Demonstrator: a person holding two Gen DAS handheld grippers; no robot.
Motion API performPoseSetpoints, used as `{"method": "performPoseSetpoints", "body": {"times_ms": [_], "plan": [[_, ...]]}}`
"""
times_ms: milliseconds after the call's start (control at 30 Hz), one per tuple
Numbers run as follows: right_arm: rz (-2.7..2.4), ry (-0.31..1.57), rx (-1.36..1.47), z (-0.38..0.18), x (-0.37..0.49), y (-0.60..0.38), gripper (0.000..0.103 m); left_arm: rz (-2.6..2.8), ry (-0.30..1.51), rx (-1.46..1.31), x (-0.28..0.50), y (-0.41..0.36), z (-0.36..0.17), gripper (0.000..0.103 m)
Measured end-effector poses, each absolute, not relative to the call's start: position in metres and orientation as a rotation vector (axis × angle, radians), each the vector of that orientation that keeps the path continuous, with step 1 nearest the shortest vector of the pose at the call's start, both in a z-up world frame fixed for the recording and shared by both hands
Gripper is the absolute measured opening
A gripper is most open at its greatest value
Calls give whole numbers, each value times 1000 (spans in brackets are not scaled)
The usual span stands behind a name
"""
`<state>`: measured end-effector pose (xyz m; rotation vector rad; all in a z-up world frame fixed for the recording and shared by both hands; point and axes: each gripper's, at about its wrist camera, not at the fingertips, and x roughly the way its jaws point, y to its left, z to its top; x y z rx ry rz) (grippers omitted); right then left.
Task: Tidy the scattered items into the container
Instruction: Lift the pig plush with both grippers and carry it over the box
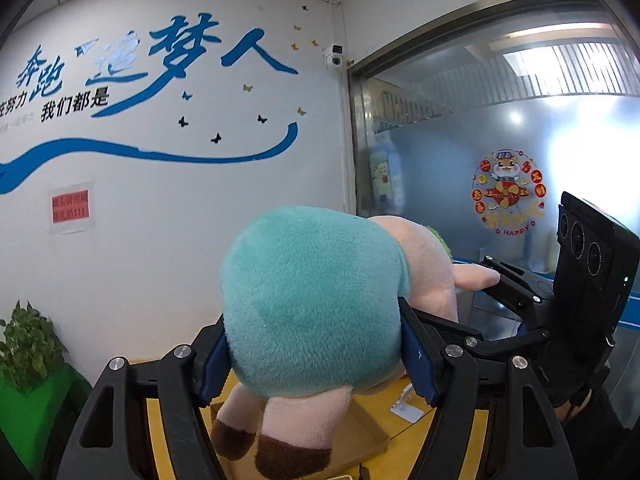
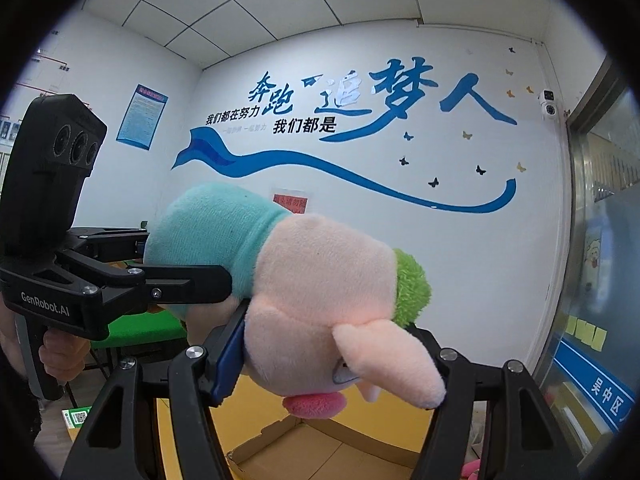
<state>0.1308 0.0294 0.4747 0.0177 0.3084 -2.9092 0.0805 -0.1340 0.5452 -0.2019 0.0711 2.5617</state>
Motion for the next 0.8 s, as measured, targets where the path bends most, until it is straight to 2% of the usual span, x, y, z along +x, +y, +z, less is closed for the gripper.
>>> {"method": "performPoseSetpoints", "body": {"times_ms": [233, 600, 800], "plan": [[-2897, 234, 190, 417, 5, 53, 65, 2540, 30, -375, -62, -125, 471, 77], [-2806, 109, 700, 221, -235, 93, 65, 2447, -124, -846, -298, -119, 259, 77], [-2730, 44, 885, 134, -308, 95, 65, 2415, -168, -1026, -362, -127, 170, 77]]}}
